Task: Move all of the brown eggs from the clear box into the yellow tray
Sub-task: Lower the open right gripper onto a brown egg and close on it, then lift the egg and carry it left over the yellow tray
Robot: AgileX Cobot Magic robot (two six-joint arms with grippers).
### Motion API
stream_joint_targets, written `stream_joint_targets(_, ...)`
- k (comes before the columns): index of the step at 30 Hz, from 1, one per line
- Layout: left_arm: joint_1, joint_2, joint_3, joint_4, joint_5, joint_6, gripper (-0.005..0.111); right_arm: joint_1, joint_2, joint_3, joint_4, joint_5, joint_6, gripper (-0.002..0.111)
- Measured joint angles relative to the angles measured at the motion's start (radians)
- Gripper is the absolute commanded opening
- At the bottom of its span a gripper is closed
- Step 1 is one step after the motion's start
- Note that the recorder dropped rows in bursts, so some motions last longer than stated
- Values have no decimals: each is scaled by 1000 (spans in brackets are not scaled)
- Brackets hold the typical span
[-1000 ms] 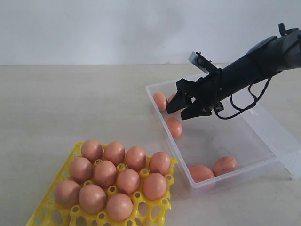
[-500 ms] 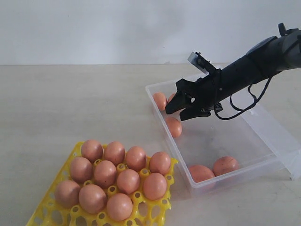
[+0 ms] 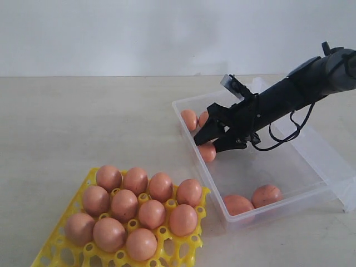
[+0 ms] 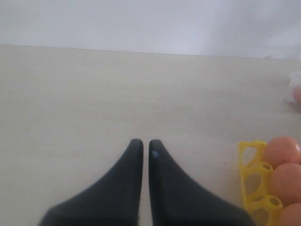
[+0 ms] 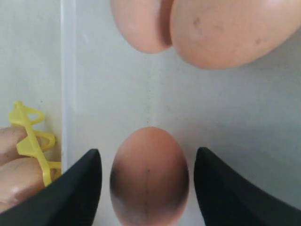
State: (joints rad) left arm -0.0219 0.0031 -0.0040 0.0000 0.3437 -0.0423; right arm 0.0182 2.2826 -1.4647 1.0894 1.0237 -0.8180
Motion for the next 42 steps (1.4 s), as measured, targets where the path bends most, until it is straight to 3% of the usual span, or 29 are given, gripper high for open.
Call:
stream_joint_targets(4, 0, 0, 0, 0, 0, 0, 4, 0, 12, -4, 12, 21, 0, 49)
stream_joint_targets(14, 0, 0, 0, 0, 0, 0, 4, -5, 20, -6, 14, 40, -68, 0)
stream_joint_targets(23, 0, 0, 0, 0, 0, 0, 4, -5, 21, -6, 16, 42, -116, 0)
stream_joint_targets(42, 0, 0, 0, 0, 0, 0, 4, -5, -143, 2, -90, -219, -149, 0)
